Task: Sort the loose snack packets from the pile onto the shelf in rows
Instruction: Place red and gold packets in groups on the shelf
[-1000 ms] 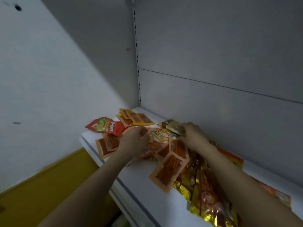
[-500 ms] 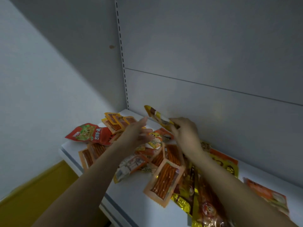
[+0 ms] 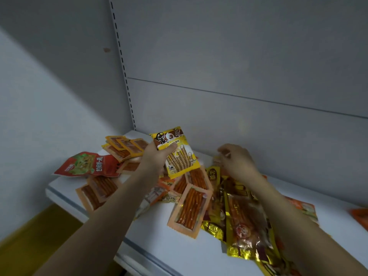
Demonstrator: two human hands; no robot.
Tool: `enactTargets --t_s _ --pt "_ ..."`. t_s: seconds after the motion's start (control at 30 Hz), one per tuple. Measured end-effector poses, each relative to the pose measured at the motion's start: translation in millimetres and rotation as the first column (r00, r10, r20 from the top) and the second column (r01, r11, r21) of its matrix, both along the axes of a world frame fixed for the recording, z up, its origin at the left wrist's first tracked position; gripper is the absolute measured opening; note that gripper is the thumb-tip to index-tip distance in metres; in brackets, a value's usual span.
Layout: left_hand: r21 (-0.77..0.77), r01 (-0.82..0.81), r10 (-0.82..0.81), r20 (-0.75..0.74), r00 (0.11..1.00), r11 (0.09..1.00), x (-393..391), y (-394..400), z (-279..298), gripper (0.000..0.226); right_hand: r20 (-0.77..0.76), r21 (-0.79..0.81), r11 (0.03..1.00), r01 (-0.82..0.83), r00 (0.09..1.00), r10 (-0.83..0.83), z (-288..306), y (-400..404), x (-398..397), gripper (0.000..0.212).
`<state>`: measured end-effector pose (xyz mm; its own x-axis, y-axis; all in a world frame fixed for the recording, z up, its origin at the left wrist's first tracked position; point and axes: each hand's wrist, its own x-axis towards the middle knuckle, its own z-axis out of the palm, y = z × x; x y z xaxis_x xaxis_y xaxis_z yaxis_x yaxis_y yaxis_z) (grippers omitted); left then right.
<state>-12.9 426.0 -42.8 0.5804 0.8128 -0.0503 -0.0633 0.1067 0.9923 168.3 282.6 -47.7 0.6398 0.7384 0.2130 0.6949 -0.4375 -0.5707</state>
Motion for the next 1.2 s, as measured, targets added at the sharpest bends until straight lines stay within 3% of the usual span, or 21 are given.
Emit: enactTargets --t_s 0.07,0.17,0.33,0.43,0.57,0.77,0.9,1.03,1.2 --pt "0.000 0.041 -0.041 -0.011 0.999 0.999 4.3 -11.6 0.4 0.012 -0.016 -0.193 0.980 -0.040 0.999 0.038 -6.3 -12.4 19.0 0.031" --pt "0.043 0.113 -0.108 -0.104 0.989 0.993 7.1 -33.3 -2.9 0.020 -0.122 -0.278 0.936 -0.215 0.975 0.188 -7.4 -33.0 17.1 0.040" --pt "0.009 0.265 -0.259 -0.184 0.948 0.964 5.7 -66.3 -18.0 0.027 -0.007 -0.359 0.928 -0.102 0.994 0.107 -10.5 -59.0 7.8 0.064" --pt "0.046 0.328 -0.311 -0.215 0.926 0.944 4.1 -82.0 -28.0 0.023 0.075 -0.354 0.934 -0.042 0.995 0.074 -17.1 -76.2 1.1 0.061" --pt "0.138 0.321 -0.279 -0.258 0.925 0.937 4.6 -88.0 -32.8 0.020 0.186 -0.270 0.956 0.114 0.980 -0.065 -27.9 -104.6 -2.8 0.039" --pt "0.180 0.292 -0.236 -0.280 0.931 0.939 5.7 -88.1 -38.1 0.023 0.298 -0.262 0.905 0.336 0.920 -0.255 -28.5 -155.4 -18.8 0.053" --pt "0.214 0.277 -0.212 -0.284 0.935 0.937 9.8 -84.9 -46.7 0.030 0.235 -0.161 0.882 0.442 0.886 -0.401 -28.3 -179.6 -43.5 0.042" --pt "0.221 0.266 -0.203 -0.272 0.941 0.938 10.1 -86.2 -50.1 0.032 0.163 -0.394 0.840 0.373 0.928 -0.335 -38.6 -194.9 -73.2 0.066" --pt "0.245 0.286 -0.217 -0.272 0.937 0.926 5.8 -92.7 -41.4 0.026 0.068 -0.322 0.872 0.369 0.928 -0.367 -38.7 -210.8 -82.6 0.043"
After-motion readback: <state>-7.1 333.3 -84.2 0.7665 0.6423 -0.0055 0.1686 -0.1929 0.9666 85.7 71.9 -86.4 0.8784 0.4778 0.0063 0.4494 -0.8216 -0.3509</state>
